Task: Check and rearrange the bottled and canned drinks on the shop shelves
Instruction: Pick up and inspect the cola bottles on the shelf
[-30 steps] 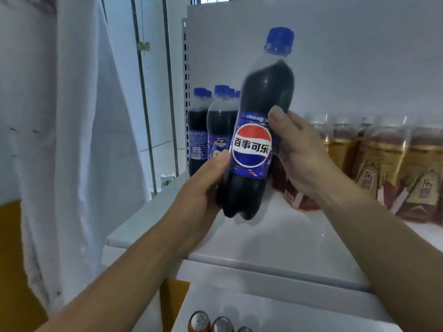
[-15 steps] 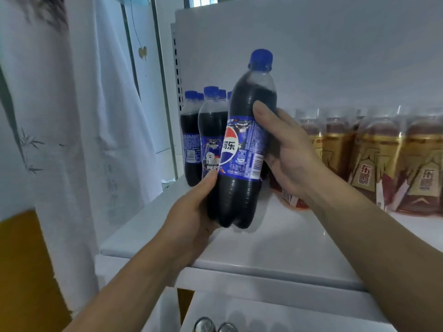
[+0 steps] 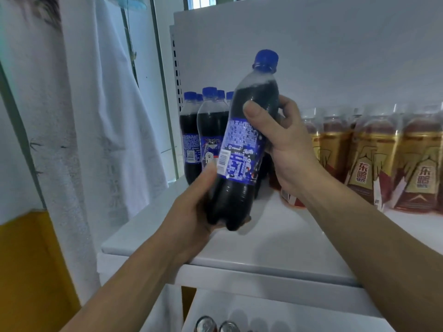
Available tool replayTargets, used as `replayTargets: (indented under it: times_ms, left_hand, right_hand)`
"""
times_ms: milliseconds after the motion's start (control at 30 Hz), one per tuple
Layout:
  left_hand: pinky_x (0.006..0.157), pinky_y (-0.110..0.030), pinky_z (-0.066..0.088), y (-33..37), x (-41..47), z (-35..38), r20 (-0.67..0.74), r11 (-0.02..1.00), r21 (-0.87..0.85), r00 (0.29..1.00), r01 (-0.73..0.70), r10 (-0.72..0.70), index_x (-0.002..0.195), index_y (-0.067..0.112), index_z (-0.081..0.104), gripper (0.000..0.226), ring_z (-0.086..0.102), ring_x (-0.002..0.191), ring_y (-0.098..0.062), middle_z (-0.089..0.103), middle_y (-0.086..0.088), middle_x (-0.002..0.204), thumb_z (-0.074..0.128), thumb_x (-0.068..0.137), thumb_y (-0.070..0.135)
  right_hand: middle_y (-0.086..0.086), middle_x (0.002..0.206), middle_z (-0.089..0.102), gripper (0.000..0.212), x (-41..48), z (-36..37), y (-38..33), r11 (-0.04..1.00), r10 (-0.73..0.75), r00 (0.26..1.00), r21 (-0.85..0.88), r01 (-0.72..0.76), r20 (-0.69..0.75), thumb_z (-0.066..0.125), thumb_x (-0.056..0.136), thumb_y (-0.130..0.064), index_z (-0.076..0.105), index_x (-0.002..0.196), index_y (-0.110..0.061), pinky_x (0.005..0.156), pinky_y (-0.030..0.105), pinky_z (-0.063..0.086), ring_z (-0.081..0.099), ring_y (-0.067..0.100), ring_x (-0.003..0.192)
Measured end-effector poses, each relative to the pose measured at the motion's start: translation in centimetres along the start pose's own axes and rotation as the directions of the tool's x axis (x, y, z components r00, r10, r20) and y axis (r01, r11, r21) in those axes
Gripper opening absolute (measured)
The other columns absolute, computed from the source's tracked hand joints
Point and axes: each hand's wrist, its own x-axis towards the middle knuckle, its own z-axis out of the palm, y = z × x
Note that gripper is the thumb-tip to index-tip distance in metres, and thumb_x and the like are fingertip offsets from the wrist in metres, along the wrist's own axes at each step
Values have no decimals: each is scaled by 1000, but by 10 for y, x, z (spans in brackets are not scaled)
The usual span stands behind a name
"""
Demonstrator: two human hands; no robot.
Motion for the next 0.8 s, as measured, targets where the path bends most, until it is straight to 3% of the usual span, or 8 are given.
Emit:
replayTargets:
  times_ms: [67, 200, 333, 400, 500, 633, 700, 800]
  left_hand:
    - [69, -38, 60, -1, -1, 1, -8, 998, 69, 1000, 8, -8, 106, 33, 71, 42, 72, 99, -26, 74, -2, 108, 69, 67, 49]
    - [63, -35, 59, 3, -5, 1, -21, 997, 70, 999, 26, -25, 125, 20, 59, 63, 74, 89, -28, 74, -12, 107, 69, 73, 53]
    - [76, -39, 61, 1, -4, 3, -17, 997, 72, 1000, 23, -22, 125, 23, 60, 64, 73, 96, -29, 75, -11, 109, 55, 72, 58]
    - [86, -40, 59, -2, -3, 2, -24, 993, 113, 1000, 15, -13, 112, 36, 69, 53, 72, 100, -24, 76, -1, 105, 65, 65, 59]
    - [82, -43, 61, -5, -3, 0, 0, 980, 195, 999, 37, -37, 96, 40, 74, 28, 70, 104, -26, 74, 0, 106, 78, 70, 46]
    - [62, -36, 60, 3, -6, -2, 54, 998, -40, 997, 55, -53, 118, 16, 65, 58, 72, 81, -27, 74, -17, 101, 73, 69, 47]
    - [69, -38, 61, 5, -7, -2, 91, 996, -79, 995, 42, -34, 124, 14, 62, 76, 73, 86, -30, 73, -20, 108, 78, 61, 54]
    - [76, -39, 61, 0, -5, 0, -1, 999, 32, 1000, 4, -4, 124, 26, 60, 88, 73, 98, -28, 73, -9, 113, 87, 48, 59]
  right_hand:
    - [-3, 114, 67, 77, -1, 1, 0, 1000, 3, 1000, -11, -3, 14, 78, 65, -47, 45, 131, -26, 84, 29, 58, 73, 10, 94]
    - [-2, 112, 71, 75, 0, 1, 0, 996, 58, 994, 54, -64, 96, 76, 73, -46, 48, 139, -21, 88, 31, 56, 73, 12, 97]
    - [-3, 107, 72, 71, 0, 2, -2, 998, 41, 998, 44, -44, 57, 73, 74, -46, 51, 136, -19, 82, 29, 57, 74, 11, 92]
    - [-2, 107, 72, 68, -1, 2, 0, 1000, 9, 1000, 15, -9, 24, 72, 72, -45, 51, 132, -22, 77, 25, 58, 74, 11, 90]
    - [-3, 108, 71, 69, -2, 2, 2, 999, 34, 996, -16, -33, 81, 75, 73, -48, 49, 132, -24, 81, 29, 58, 74, 11, 91]
    - [-1, 114, 68, 59, 1, -2, 5, 995, 77, 977, 47, -88, 200, 69, 81, -39, 50, 135, -23, 85, 32, 55, 71, 12, 99]
    - [-3, 111, 70, 60, 0, -2, 3, 999, 37, 984, 20, -41, 172, 77, 82, -40, 51, 132, -22, 81, 30, 55, 72, 13, 98]
    - [-3, 114, 71, 72, -3, -1, -2, 998, -37, 992, -50, 43, 120, 79, 67, -43, 47, 129, -27, 80, 30, 57, 74, 14, 96]
